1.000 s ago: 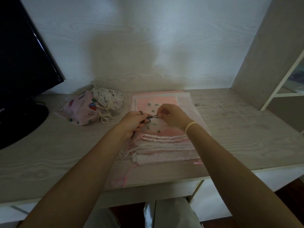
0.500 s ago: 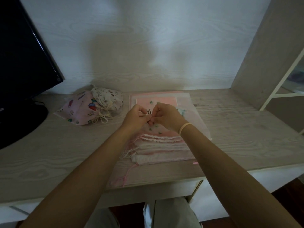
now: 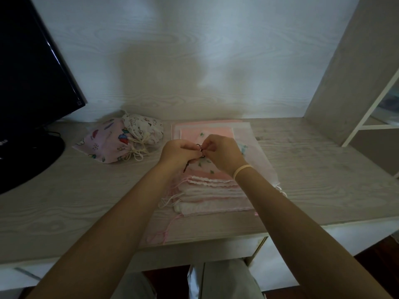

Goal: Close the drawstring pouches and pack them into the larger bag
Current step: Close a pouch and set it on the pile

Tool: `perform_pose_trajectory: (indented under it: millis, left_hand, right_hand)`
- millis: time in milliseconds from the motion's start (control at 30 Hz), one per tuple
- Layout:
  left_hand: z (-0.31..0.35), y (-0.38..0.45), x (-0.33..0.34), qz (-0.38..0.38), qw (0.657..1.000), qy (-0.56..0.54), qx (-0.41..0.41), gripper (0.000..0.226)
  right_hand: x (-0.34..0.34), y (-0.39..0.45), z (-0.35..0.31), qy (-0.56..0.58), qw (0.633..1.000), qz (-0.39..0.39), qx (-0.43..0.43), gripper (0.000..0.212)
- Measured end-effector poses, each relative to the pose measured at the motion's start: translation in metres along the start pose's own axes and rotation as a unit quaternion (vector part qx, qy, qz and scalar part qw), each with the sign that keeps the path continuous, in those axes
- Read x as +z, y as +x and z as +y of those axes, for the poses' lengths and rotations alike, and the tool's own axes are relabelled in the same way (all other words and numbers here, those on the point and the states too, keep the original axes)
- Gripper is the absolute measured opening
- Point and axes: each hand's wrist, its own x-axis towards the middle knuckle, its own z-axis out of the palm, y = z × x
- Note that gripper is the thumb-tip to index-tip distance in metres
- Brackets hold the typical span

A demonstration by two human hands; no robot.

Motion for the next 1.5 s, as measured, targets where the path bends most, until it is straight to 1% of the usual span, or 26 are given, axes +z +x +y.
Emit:
perform_pose_trajectory:
  millis: [100, 200, 267, 367, 433, 467, 600, 700, 767, 800, 867, 900, 933, 1000, 1067, 1133, 1200, 1300, 1500]
  left_hand:
    - [0.000, 0.001, 0.000, -0.016, 0.998, 0.065, 0.010, 0.024]
    - [-0.001, 0.001, 0.001, 0.017, 0.995, 0.098, 0.033, 0.023]
    - [-0.001, 0.000, 0.003, 0.035, 0.992, 0.107, 0.052, 0.021]
    - [-0.002, -0.002, 0.006, 0.036, 0.992, 0.098, 0.073, 0.023]
    - [-0.003, -0.003, 0.008, 0.038, 0.991, 0.099, 0.082, 0.025]
    - [-0.004, -0.003, 0.008, 0.038, 0.990, 0.105, 0.089, 0.026]
    - [-0.007, -0.004, 0.006, 0.028, 0.983, 0.142, 0.114, 0.032]
    - [-0.009, -0.005, 0.004, 0.010, 0.978, 0.164, 0.127, 0.032]
    - [-0.009, -0.006, 0.004, 0.007, 0.970, 0.190, 0.153, 0.031]
    - [-0.010, -0.006, 0.003, 0.013, 0.963, 0.208, 0.173, 0.029]
    - [-0.010, -0.004, 0.003, 0.043, 0.940, 0.260, 0.215, 0.022]
    - [-0.011, -0.004, 0.003, 0.063, 0.930, 0.282, 0.227, 0.020]
    - [-0.011, -0.004, 0.003, 0.083, 0.925, 0.289, 0.232, 0.020]
    - [-0.012, -0.004, 0.004, 0.107, 0.934, 0.268, 0.212, 0.019]
    - [-0.015, -0.003, 0.007, 0.107, 0.954, 0.223, 0.170, 0.016]
    - [-0.017, -0.001, 0.006, 0.089, 0.973, 0.167, 0.134, 0.017]
    - [-0.019, -0.001, 0.004, 0.067, 0.981, 0.137, 0.117, 0.020]
    - [-0.018, -0.004, 0.005, 0.052, 0.982, 0.130, 0.124, 0.011]
    - [-0.016, -0.004, 0.007, 0.077, 0.976, 0.152, 0.138, 0.011]
  right_hand:
    - [0.001, -0.001, 0.001, -0.010, 1.000, 0.000, -0.007, 0.011]
    - [0.001, 0.000, 0.000, -0.062, 0.997, -0.007, -0.034, 0.015]
    - [0.001, 0.001, -0.003, -0.131, 0.989, -0.025, -0.064, 0.019]
    - [0.002, 0.004, -0.010, -0.230, 0.967, -0.067, -0.086, 0.024]
    - [0.003, 0.005, -0.012, -0.260, 0.959, -0.083, -0.082, 0.024]
    - [0.003, 0.005, -0.013, -0.257, 0.959, -0.090, -0.075, 0.024]
    - [-0.001, 0.006, -0.010, -0.169, 0.978, -0.123, -0.020, 0.024]
    - [-0.005, 0.006, -0.010, -0.107, 0.980, -0.167, 0.013, 0.024]
    - [-0.008, 0.006, -0.008, -0.008, 0.978, -0.198, 0.059, 0.021]
    - [-0.010, 0.005, -0.006, 0.063, 0.970, -0.216, 0.090, 0.019]
    - [-0.013, 0.005, 0.001, 0.196, 0.936, -0.256, 0.140, 0.018]
    - [-0.012, 0.006, 0.005, 0.245, 0.919, -0.268, 0.155, 0.017]
    - [-0.011, 0.007, 0.009, 0.282, 0.904, -0.274, 0.168, 0.019]
    - [-0.007, 0.010, 0.014, 0.332, 0.882, -0.274, 0.190, 0.024]
    - [-0.003, 0.012, 0.016, 0.355, 0.871, -0.271, 0.204, 0.025]
    - [0.000, 0.013, 0.018, 0.361, 0.868, -0.263, 0.218, 0.026]
    - [0.001, 0.014, 0.019, 0.376, 0.864, -0.241, 0.233, 0.026]
    - [0.002, 0.013, 0.019, 0.389, 0.863, -0.216, 0.239, 0.024]
    - [0.000, 0.009, 0.011, 0.363, 0.881, -0.208, 0.220, 0.021]
